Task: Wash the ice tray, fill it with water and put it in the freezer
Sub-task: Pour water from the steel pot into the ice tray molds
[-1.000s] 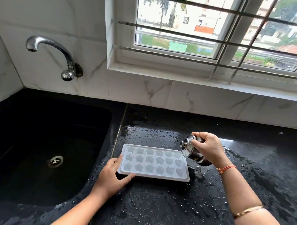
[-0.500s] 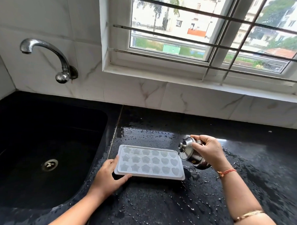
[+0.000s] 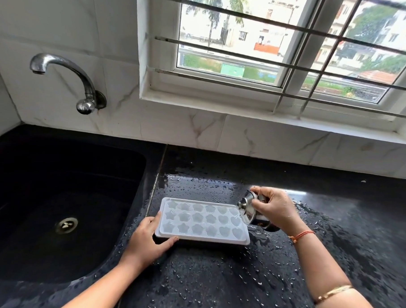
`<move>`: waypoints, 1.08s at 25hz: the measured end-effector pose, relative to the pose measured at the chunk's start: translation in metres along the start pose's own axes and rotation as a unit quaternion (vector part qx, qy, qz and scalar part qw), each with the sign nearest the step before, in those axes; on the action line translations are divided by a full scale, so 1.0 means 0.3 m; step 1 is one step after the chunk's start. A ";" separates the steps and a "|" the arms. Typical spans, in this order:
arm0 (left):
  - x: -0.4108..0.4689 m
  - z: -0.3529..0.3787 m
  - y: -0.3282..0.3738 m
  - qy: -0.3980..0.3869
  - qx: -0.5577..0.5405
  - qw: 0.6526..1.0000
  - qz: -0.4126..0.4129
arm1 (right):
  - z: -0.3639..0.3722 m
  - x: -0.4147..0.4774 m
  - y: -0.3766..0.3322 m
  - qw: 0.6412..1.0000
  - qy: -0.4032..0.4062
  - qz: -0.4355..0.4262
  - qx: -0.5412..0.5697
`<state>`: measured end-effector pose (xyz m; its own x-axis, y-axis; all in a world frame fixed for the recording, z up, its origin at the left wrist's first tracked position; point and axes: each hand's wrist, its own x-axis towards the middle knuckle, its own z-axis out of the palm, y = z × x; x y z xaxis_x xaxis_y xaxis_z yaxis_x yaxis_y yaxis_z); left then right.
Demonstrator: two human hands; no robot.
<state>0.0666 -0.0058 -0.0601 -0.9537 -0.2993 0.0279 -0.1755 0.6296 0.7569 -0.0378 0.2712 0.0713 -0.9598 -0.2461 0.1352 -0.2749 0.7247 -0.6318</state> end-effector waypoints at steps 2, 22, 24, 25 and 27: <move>0.000 0.000 0.000 0.000 -0.001 1.000 0.000 | 0.000 -0.002 0.002 1.000 0.002 0.000 0.000; 0.004 0.000 -0.007 -0.002 -0.004 1.000 0.003 | -0.008 0.011 0.051 0.994 0.008 0.037 0.102; 0.003 -0.002 -0.005 -0.003 -0.005 1.000 0.001 | -0.009 0.007 0.056 0.993 0.007 0.040 0.110; 0.002 -0.002 -0.005 -0.004 -0.007 1.000 0.000 | -0.010 0.005 0.057 0.993 0.008 0.041 0.112; 0.001 -0.002 -0.006 -0.005 -0.010 1.000 0.003 | -0.012 0.001 0.053 0.993 0.007 0.039 0.113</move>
<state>0.0668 -0.0077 -0.0611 -0.9569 -0.2892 0.0257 -0.1658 0.6170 0.7693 -0.0428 0.2851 0.0641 -0.9786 -0.1854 0.0889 -0.1817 0.5777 -0.7957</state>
